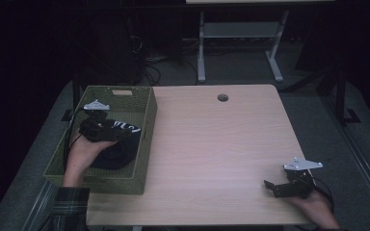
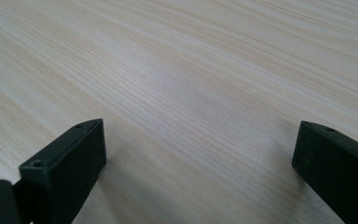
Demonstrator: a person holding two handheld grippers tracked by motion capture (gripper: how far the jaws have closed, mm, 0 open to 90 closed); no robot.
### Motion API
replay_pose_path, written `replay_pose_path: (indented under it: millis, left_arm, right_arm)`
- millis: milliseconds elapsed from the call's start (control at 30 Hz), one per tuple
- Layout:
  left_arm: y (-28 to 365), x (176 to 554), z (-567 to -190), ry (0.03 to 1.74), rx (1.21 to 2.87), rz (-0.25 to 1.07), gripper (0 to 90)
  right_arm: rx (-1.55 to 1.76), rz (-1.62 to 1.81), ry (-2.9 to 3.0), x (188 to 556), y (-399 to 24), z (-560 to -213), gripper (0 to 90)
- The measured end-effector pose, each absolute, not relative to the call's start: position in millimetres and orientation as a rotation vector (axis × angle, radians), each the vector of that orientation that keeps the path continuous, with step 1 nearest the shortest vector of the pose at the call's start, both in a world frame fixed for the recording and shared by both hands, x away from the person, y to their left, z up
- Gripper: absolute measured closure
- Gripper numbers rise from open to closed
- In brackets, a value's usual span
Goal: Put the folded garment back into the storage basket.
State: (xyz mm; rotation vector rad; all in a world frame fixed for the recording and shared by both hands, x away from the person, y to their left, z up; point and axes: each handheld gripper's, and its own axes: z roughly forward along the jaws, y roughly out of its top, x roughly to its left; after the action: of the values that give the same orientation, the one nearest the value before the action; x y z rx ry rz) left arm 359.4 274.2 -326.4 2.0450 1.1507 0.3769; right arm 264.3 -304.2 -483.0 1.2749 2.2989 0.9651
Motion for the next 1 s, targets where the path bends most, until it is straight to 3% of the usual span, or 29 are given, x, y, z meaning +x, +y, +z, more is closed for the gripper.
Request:
replay_pose_path:
  millis: [467, 1000]
  left_arm:
    - [220, 365, -324, 1.028, 2.06, 0.319, 17.0]
    - [143, 360, -348, 0.911, 2.107, 0.262, 17.0]
  right_arm:
    - [1.276, 0.965, 2.299, 264, -304, -483, 2.4]
    - [1.275, 0.965, 2.299, 264, -304, -483, 2.4]
